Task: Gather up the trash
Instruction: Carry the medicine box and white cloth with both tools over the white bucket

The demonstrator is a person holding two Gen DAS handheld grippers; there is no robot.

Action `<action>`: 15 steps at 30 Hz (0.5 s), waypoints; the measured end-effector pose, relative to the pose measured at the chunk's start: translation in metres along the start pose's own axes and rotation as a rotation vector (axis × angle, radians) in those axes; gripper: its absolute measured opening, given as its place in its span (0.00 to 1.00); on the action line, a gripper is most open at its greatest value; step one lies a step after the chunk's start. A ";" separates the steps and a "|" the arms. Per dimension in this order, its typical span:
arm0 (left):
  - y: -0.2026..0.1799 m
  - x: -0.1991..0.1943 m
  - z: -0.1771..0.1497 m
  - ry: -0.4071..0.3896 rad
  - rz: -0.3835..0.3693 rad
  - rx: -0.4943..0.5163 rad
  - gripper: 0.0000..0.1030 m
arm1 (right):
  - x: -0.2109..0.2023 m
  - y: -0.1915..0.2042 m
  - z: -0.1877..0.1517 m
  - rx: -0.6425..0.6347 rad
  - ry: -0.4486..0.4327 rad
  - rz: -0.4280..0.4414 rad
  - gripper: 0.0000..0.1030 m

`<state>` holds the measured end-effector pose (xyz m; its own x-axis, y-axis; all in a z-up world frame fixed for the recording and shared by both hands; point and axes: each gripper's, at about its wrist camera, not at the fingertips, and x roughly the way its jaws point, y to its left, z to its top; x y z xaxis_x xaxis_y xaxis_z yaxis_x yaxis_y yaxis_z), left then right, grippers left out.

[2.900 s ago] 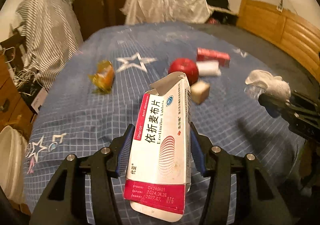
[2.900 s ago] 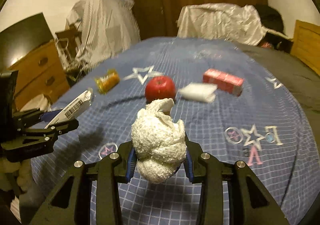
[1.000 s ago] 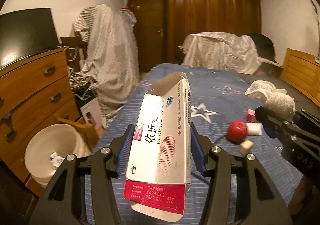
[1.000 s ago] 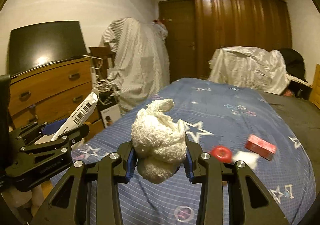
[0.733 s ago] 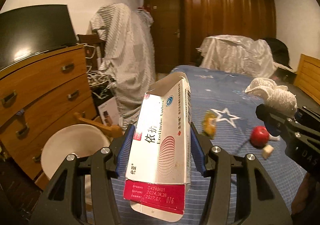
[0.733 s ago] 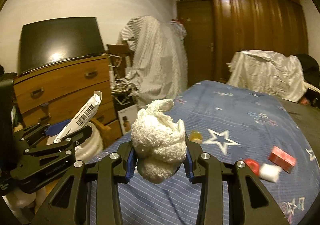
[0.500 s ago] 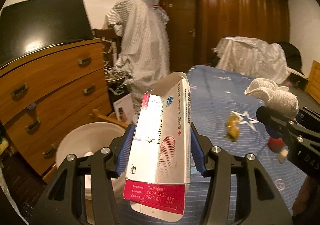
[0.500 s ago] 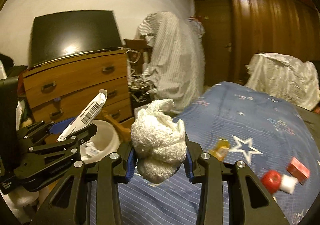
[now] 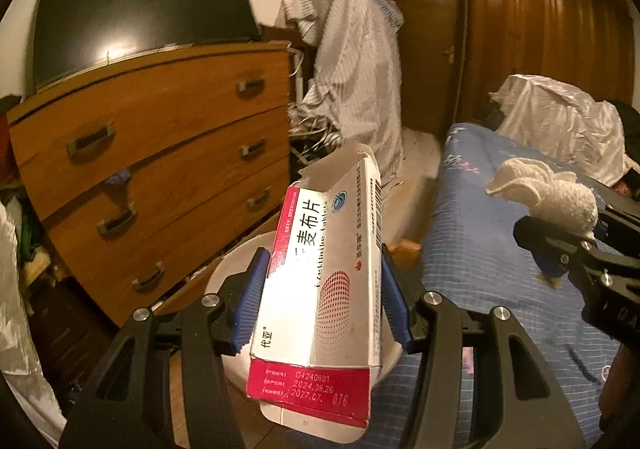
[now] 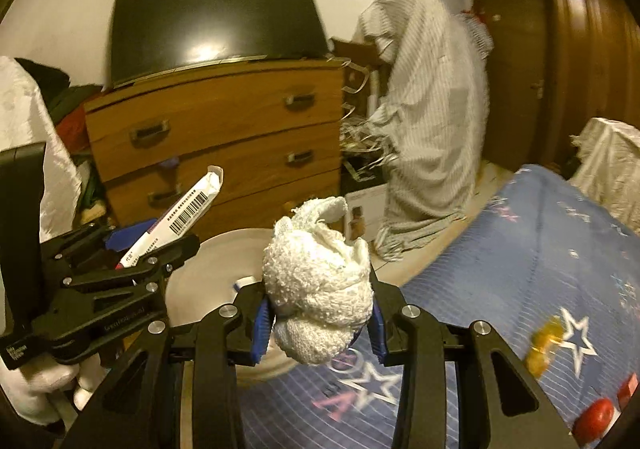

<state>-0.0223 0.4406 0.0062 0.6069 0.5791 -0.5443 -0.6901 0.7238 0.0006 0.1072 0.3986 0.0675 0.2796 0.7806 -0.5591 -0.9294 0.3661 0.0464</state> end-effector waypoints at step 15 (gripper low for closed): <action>0.069 0.094 0.008 0.279 -0.006 -0.057 0.50 | 0.169 0.024 0.031 -0.051 0.438 0.155 0.39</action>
<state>-0.0093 0.5478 -0.0383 0.4846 0.4429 -0.7544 -0.7126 0.7000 -0.0468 0.1391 0.5547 -0.0002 0.0184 0.5332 -0.8458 -0.9659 0.2281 0.1228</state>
